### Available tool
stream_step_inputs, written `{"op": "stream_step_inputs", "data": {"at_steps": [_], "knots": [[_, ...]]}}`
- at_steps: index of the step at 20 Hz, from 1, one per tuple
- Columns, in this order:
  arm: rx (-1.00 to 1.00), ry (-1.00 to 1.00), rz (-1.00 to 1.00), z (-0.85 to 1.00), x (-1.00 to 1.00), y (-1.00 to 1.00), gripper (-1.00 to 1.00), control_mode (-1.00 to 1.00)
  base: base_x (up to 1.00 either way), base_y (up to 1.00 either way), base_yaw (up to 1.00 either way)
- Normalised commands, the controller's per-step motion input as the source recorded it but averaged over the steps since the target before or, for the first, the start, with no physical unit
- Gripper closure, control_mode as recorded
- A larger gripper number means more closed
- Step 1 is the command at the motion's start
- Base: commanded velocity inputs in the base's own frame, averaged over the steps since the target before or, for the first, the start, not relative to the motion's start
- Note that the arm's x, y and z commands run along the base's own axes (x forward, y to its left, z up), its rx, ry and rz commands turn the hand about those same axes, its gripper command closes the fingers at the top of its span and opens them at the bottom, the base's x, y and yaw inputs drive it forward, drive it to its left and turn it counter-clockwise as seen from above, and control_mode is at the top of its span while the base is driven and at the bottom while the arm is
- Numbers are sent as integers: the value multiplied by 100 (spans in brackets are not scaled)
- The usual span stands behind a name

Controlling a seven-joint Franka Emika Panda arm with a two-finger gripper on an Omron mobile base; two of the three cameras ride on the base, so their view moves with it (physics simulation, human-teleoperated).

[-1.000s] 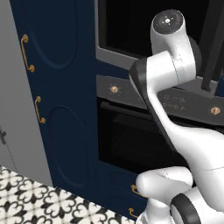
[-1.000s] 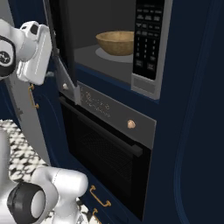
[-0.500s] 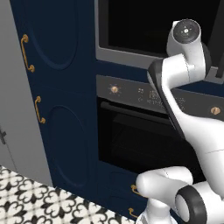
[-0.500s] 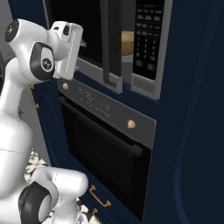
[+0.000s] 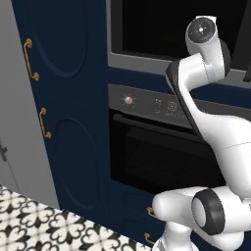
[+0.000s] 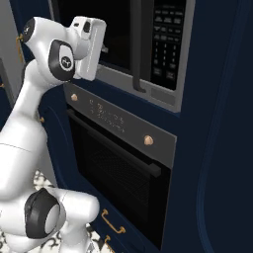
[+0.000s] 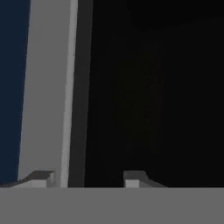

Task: Pick the lime from the sink and place it in the bowl. Then pick the bowl and place it in the microwave. Then close the microwave door and press the start button.

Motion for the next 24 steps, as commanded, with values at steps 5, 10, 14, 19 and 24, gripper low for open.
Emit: {"op": "stream_step_inputs", "data": {"at_steps": [5,10,14,19,24], "knots": [[0,-12,-3,-29,8,-20,-100,-100,0,0,0],[6,-27,-1,5,-54,2,-100,-100,0,0,0],[52,-22,-15,24,-65,1,-100,-100,0,0,0],[60,-26,-25,1,-50,14,-100,-100,0,0,0],[34,-35,-28,3,-55,18,100,-100,0,0,0]]}}
